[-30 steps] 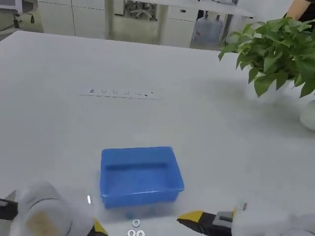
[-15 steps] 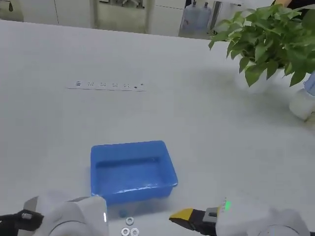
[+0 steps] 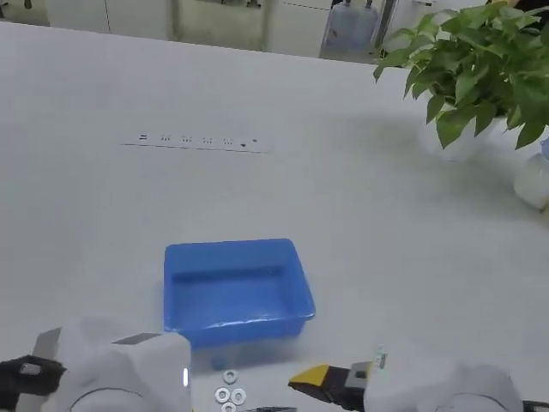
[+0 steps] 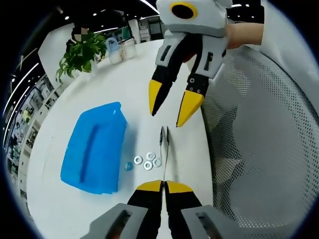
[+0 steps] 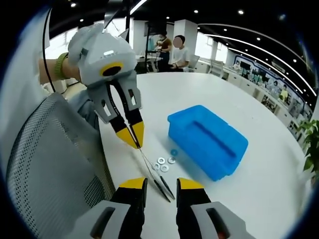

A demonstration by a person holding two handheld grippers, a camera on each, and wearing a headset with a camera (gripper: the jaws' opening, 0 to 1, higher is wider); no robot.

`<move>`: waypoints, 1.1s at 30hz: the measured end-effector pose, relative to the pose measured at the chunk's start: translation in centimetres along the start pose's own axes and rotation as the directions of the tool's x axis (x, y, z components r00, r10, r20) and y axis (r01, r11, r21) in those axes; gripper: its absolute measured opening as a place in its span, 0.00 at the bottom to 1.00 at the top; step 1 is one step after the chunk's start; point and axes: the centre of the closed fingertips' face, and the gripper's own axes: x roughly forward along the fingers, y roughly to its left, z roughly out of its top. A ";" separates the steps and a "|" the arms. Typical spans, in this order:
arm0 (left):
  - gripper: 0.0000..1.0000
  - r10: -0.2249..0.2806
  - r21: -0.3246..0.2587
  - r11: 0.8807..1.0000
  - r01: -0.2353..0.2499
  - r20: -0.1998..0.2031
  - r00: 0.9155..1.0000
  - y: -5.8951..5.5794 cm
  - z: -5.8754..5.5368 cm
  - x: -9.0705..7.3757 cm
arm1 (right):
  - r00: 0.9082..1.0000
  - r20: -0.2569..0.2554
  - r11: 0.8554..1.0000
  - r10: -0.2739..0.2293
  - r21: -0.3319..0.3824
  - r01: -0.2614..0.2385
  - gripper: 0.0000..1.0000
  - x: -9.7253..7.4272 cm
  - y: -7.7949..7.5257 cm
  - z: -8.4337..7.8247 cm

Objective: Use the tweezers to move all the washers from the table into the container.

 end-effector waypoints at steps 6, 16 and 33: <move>0.00 -0.001 0.026 1.000 0.000 0.045 0.999 -0.3 1.8 -1.5 | 0.999 -0.007 0.998 0.052 -0.026 -0.052 0.20 0.9 0.8 0.1; 0.00 -0.031 0.042 0.999 0.027 0.096 0.995 -0.9 3.9 -2.9 | 0.986 -0.009 0.986 0.166 -0.033 -0.166 0.11 2.4 1.7 -0.4; 0.00 -0.010 0.072 0.997 0.002 0.113 0.994 1.0 5.4 -4.9 | 0.976 0.060 0.977 0.209 -0.066 -0.205 0.05 3.4 1.8 2.4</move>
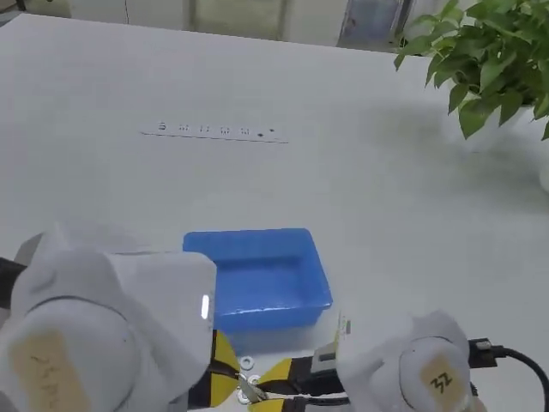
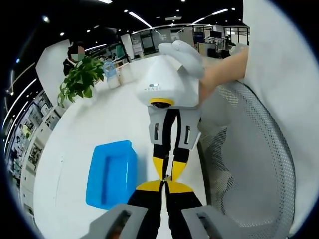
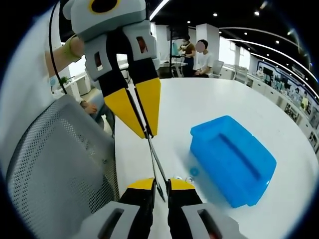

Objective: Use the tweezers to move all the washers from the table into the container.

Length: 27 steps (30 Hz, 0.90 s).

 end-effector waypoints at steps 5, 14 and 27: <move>0.00 0.009 -0.005 1.000 -0.009 -0.004 1.000 0.4 -0.2 -0.6 | 1.000 0.017 1.000 -0.003 -0.006 0.003 0.05 0.3 -0.1 0.7; 0.00 0.015 -0.018 1.000 -0.015 -0.018 1.000 0.9 -0.7 -0.8 | 0.999 0.031 1.000 0.005 -0.002 -0.005 0.05 1.2 -0.3 1.2; 0.00 -0.017 0.008 1.000 0.017 -0.015 1.000 1.1 0.1 -0.4 | 0.999 0.051 1.000 0.006 0.027 -0.007 0.11 1.1 -0.2 1.9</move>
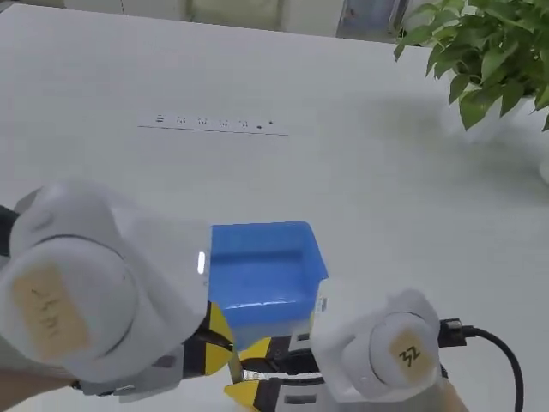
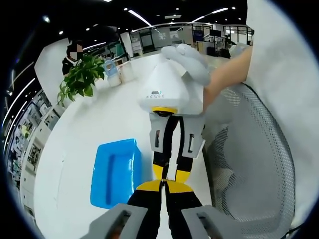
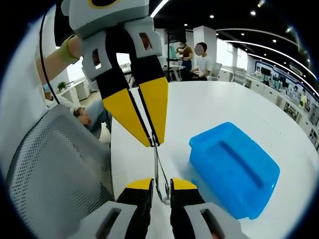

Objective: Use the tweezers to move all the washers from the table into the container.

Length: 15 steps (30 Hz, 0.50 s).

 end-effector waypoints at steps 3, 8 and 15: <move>0.00 -0.009 0.003 1.000 0.009 0.000 1.000 0.0 0.2 0.1 | 1.000 0.012 1.000 0.001 -0.030 0.000 0.10 -0.1 0.4 0.8; 0.00 -0.017 0.002 1.000 0.016 0.010 1.000 0.0 0.5 0.3 | 1.000 -0.005 0.999 -0.014 -0.038 0.013 0.04 -0.2 -0.2 0.6; 0.13 0.068 -0.144 0.988 -0.061 0.041 0.997 1.6 -0.1 -0.2 | 1.000 0.010 0.999 -0.025 0.040 0.024 0.02 -0.5 -0.5 0.3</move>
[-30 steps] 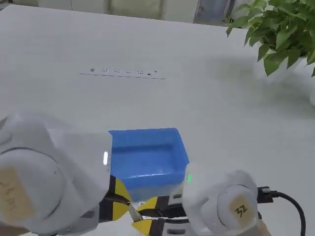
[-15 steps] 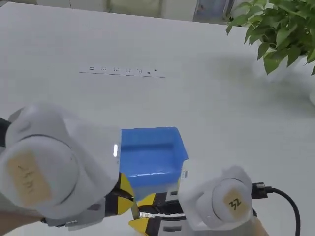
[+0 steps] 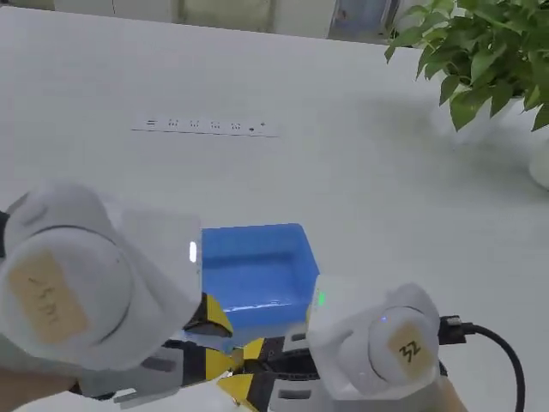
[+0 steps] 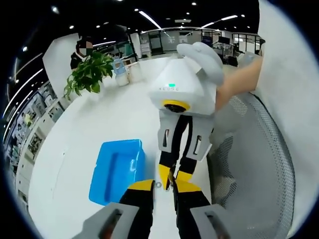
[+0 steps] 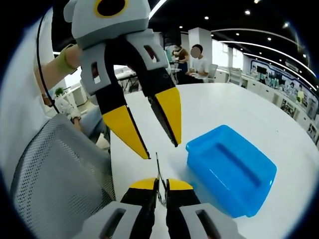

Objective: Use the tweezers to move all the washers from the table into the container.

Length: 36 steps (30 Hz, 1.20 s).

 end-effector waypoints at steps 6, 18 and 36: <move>0.19 0.156 -0.151 0.979 -0.138 0.116 0.981 2.4 -0.1 -2.0 | 0.994 0.088 0.978 -0.059 0.205 0.040 0.02 -0.7 -1.3 -0.2; 0.35 0.386 -0.444 0.863 -0.240 0.276 0.880 3.4 -0.9 -5.4 | 0.981 0.178 0.940 -0.082 0.340 0.017 0.02 -3.1 -1.9 0.9; 0.65 0.595 -0.547 0.734 -0.402 0.232 0.770 2.4 -2.5 -8.2 | 0.968 0.182 0.944 -0.171 0.311 0.108 0.02 -7.5 -5.7 3.1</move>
